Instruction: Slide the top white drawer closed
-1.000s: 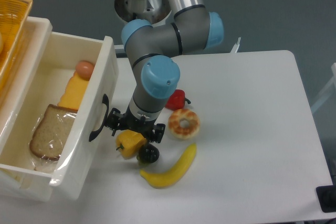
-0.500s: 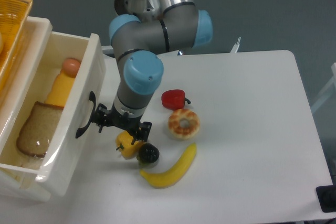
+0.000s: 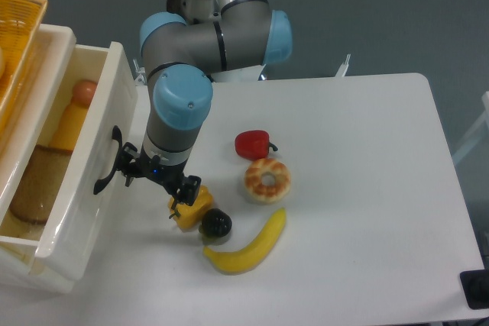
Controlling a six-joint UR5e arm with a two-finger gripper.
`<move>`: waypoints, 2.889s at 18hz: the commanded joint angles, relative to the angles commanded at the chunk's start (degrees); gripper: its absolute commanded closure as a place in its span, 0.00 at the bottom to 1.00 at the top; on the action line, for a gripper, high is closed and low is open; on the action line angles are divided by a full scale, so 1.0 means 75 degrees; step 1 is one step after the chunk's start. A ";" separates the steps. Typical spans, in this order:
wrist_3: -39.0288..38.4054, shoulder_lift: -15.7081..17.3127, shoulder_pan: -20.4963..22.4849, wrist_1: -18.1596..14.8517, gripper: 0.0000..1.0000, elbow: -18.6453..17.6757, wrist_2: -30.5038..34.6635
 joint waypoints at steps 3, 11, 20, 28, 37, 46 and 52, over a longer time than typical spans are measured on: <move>0.0000 0.0000 -0.0082 -0.0012 0.00 0.0000 0.0000; 0.0012 0.0047 -0.0223 0.0000 0.00 -0.0059 0.0000; 0.0012 0.0152 -0.0399 -0.0012 0.00 -0.0070 -0.0023; -0.0059 0.0258 -0.0504 -0.0023 0.00 -0.0082 -0.0035; -0.0059 0.0270 -0.0563 -0.0012 0.00 -0.0117 -0.0047; -0.0047 0.0246 -0.0574 -0.0023 0.00 -0.0129 -0.0070; 0.0011 0.0246 -0.0458 -0.0012 0.00 -0.0106 -0.0047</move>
